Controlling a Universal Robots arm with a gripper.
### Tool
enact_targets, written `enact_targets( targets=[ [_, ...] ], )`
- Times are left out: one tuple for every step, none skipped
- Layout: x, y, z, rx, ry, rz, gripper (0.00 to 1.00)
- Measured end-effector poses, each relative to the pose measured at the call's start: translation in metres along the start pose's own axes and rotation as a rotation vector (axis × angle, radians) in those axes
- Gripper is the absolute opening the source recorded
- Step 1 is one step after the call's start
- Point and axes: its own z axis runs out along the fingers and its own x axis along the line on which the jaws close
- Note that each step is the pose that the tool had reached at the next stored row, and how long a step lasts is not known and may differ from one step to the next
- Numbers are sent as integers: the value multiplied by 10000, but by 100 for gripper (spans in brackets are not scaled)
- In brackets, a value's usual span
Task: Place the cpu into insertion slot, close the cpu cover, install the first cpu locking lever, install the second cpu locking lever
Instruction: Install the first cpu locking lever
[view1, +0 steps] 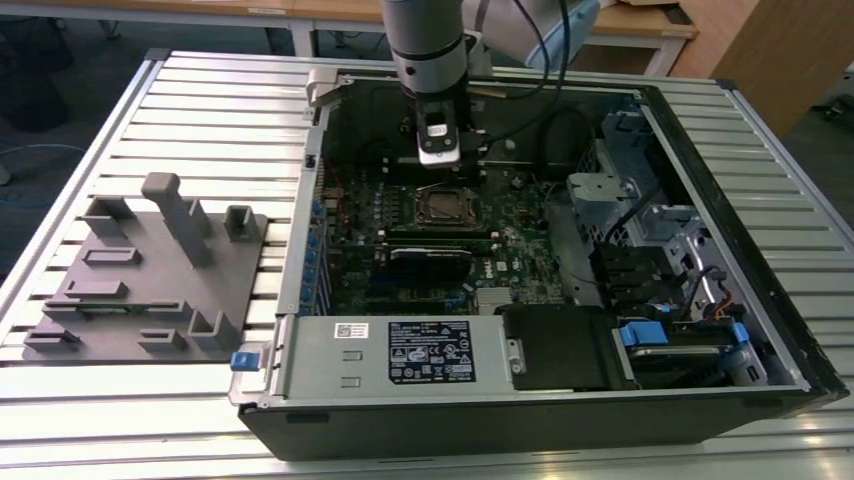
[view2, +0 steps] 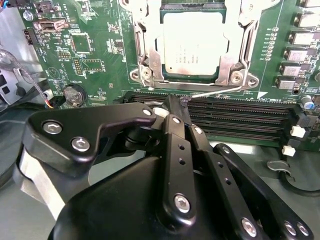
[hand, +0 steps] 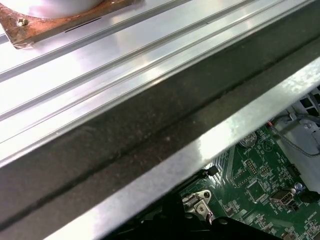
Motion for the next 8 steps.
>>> enact_targets(
  targets=[
    [2, 0, 0, -3, -8, 2, 10],
    [6, -3, 0, -12, -20, 0, 10],
    [13, -8, 2, -28, -42, -10, 10],
    [17, -11, 4, -44, -55, -29, 10],
    [19, -12, 5, -54, -60, -52, 10],
    [21, -13, 4, -54, -61, -59, 10],
    [22, -14, 3, -54, -63, -60, 10],
    [24, -16, 3, -60, -72, -62, 10]
  ],
)
